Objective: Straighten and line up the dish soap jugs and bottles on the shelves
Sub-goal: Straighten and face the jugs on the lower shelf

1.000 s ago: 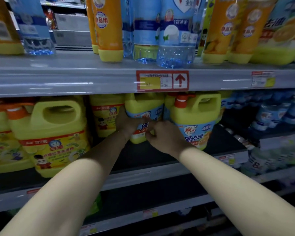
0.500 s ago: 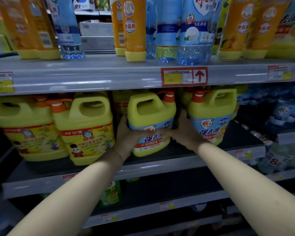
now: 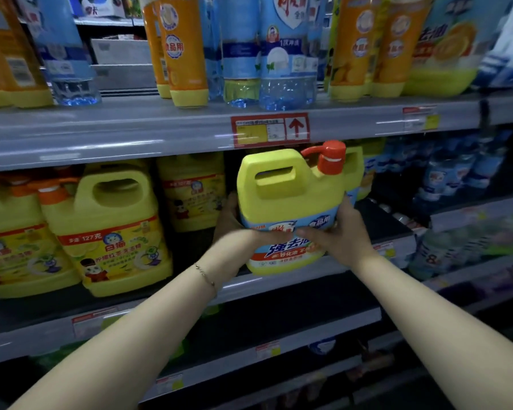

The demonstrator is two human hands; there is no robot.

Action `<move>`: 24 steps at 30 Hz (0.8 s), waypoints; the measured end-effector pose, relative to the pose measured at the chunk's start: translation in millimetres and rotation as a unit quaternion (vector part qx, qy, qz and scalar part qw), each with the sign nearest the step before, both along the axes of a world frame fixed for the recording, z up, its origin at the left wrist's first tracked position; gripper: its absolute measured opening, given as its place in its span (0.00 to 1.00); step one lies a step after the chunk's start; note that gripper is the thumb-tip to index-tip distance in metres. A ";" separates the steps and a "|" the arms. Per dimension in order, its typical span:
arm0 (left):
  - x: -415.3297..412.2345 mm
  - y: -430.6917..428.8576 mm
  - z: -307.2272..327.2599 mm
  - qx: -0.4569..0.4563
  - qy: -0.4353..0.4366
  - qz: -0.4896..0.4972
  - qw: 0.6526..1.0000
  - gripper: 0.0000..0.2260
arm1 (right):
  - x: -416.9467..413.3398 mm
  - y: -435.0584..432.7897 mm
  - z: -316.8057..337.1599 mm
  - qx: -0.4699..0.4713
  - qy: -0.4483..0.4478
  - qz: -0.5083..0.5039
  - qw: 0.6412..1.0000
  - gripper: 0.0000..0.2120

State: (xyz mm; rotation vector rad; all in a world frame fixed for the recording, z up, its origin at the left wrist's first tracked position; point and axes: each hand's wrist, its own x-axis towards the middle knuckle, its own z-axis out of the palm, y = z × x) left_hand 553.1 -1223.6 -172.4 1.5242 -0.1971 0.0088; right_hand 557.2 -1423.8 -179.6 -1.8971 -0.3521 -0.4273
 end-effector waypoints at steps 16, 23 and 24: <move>39.2 -208.6 -11.5 0.024 0.061 -0.012 0.998 0.45 | 14.3 -188.4 -23.6 -0.014 0.022 -0.111 0.993 0.34; 63.1 -242.3 -10.2 0.021 0.032 0.056 0.998 0.39 | 45.6 -215.2 -14.0 -0.027 0.015 -0.078 0.996 0.36; 60.8 -244.6 -8.8 0.015 0.020 0.059 0.998 0.37 | 49.2 -217.1 -14.5 -0.029 0.016 -0.067 0.997 0.33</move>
